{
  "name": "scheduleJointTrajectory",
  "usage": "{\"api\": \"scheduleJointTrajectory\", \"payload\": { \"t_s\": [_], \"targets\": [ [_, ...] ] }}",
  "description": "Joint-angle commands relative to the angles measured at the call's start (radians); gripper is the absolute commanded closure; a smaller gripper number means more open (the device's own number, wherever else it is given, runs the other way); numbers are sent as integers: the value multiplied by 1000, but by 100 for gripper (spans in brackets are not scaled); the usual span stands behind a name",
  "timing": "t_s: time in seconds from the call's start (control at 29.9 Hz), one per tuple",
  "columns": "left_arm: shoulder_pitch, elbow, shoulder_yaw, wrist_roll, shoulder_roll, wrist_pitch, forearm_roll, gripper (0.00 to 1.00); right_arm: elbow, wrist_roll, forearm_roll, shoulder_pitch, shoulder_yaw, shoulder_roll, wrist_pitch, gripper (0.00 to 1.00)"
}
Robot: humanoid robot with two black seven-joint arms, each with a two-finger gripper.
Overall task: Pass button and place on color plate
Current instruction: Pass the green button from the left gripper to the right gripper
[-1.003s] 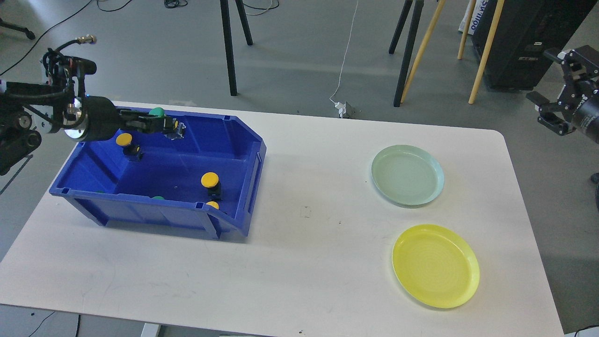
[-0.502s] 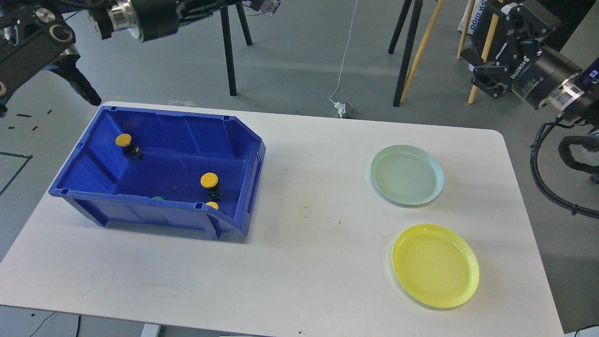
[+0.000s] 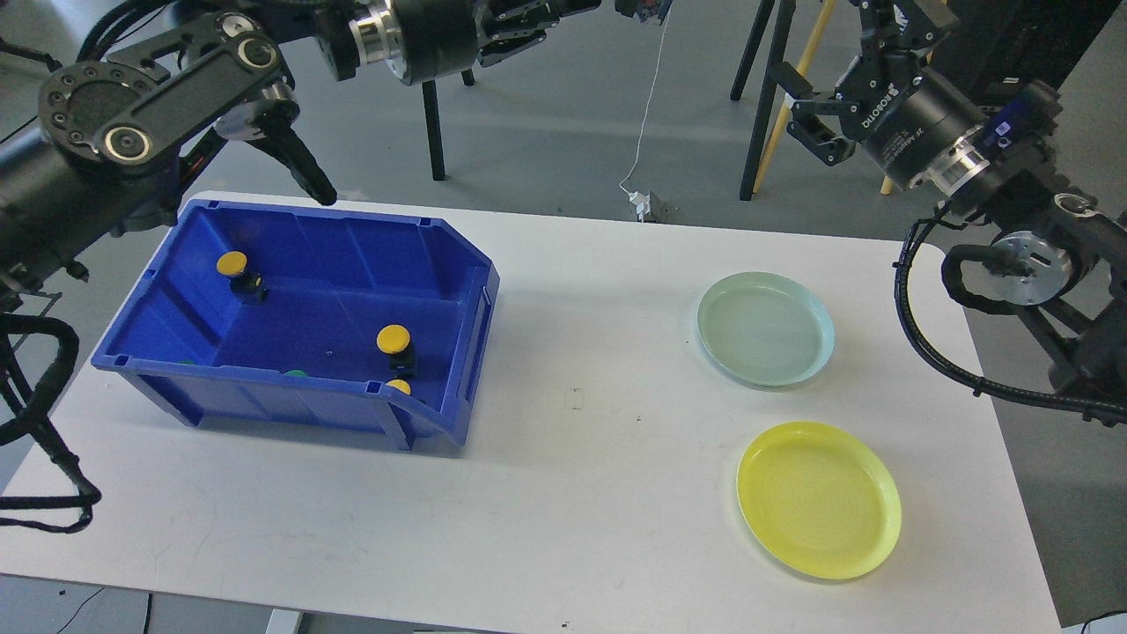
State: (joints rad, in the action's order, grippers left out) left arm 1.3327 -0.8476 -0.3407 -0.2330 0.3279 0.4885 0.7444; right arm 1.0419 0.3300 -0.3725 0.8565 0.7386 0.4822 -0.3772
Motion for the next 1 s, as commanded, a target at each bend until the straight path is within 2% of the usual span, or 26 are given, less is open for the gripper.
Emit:
{"api": "scheduleJointTrajectory", "payload": {
  "t_s": [0.0, 0.57, 0.74, 0.8, 0.97],
  "targets": [
    [10, 24, 0, 0, -27, 0, 0, 73, 4, 1, 3, 12, 1, -16, 0, 2],
    [26, 70, -3, 0, -81, 0, 0, 73, -6, 6, -8, 62, -11, -129, 1, 2],
    [29, 88, -1, 0, -101, 0, -2, 73, -5, 53, -11, 62, -15, -133, 21, 13],
    [28, 90, -3, 0, -102, 0, -2, 73, -5, 60, -11, 62, -15, -131, 27, 19],
    [26, 90, -11, -2, -110, 0, -5, 73, -5, 67, -13, 61, -15, -134, 32, 24]
  ]
}}
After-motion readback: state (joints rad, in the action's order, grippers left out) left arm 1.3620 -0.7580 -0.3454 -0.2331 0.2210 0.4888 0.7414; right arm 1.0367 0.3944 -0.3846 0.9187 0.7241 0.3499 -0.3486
